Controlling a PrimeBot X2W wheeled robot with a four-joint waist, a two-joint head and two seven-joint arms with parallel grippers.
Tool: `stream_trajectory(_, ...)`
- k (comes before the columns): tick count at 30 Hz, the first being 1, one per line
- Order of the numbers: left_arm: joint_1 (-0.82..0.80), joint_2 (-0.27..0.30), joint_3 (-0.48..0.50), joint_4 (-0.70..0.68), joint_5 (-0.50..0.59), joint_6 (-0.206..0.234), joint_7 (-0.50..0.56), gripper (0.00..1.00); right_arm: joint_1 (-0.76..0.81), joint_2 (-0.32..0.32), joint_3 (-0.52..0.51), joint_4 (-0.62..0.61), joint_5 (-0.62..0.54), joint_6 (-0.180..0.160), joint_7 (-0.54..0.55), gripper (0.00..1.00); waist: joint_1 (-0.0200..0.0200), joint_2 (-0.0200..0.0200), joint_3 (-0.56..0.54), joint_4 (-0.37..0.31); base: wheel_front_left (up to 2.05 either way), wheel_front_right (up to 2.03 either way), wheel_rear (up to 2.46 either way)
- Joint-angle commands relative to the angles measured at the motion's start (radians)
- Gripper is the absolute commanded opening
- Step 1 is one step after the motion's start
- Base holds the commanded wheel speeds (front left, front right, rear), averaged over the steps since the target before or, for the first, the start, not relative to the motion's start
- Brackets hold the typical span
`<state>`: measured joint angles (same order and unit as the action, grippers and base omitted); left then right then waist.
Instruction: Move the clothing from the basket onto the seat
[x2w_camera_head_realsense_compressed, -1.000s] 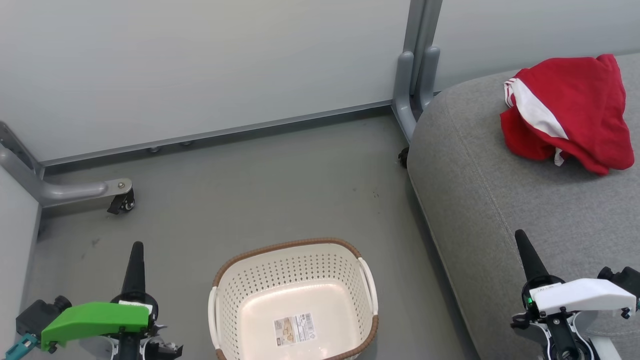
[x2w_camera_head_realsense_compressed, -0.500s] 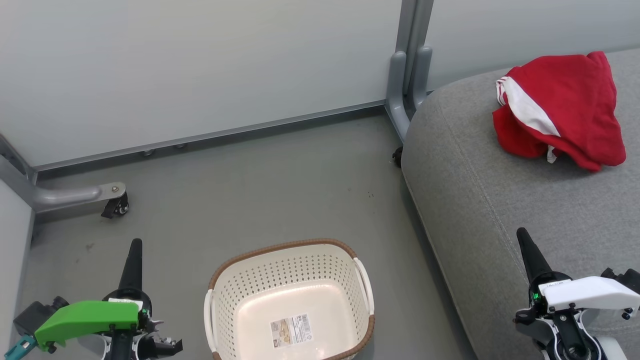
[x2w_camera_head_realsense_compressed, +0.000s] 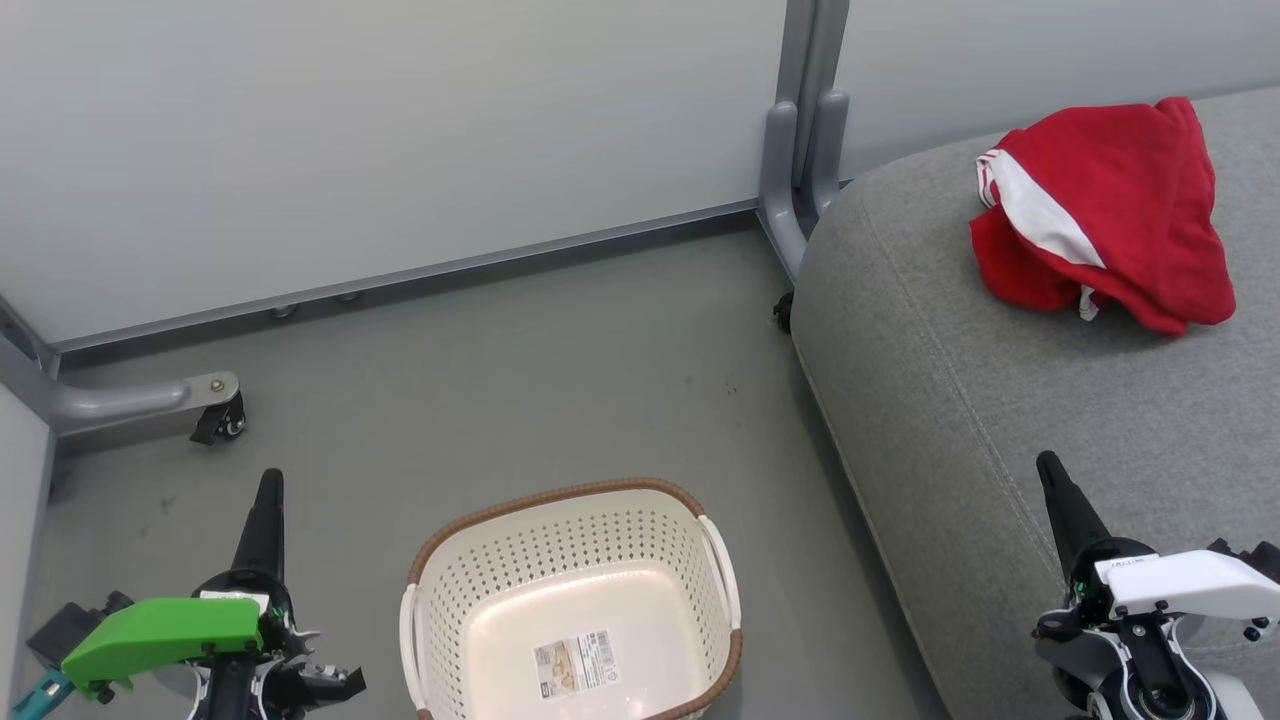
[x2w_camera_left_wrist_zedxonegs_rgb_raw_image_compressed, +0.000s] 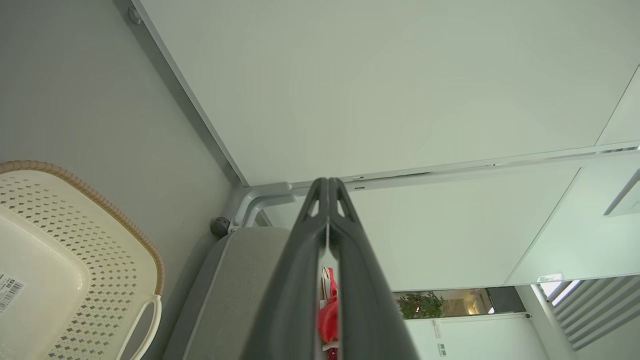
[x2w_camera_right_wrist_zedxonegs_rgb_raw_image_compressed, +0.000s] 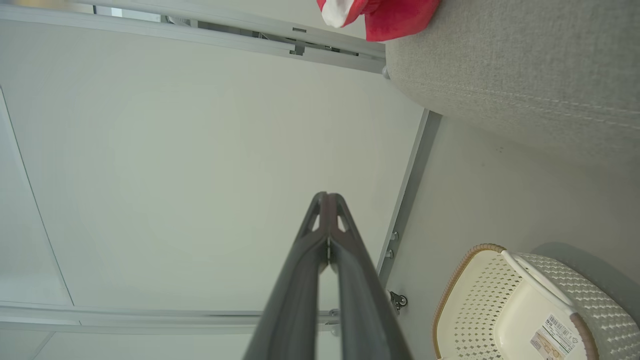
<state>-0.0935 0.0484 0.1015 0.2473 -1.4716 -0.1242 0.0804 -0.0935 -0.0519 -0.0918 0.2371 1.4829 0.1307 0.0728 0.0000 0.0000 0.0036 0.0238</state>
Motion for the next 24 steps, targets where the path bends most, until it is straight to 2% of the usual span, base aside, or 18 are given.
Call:
stream_trajectory(1,-0.016,0.003,0.006,-0.005,-0.023,-0.008,0.006,0.00,-0.014,-0.005,-0.005,0.001,0.021,0.000,0.008,0.00,0.0000,0.0000,0.000,-0.002,0.00,0.00,0.00)
stream_trajectory(18,-0.023,0.003,0.015,-0.003,-0.143,-0.008,0.036,0.00,-0.019,-0.005,-0.019,0.009,0.135,0.000,0.040,0.00,0.0000,0.0000,0.000,-0.023,0.00,0.00,0.00)
stream_trajectory(24,-0.020,0.003,0.015,-0.003,-0.142,-0.008,0.038,0.00,-0.019,-0.004,-0.020,0.009,0.136,0.000,0.041,0.00,0.0000,0.0000,-0.001,-0.024,0.00,0.00,0.00)
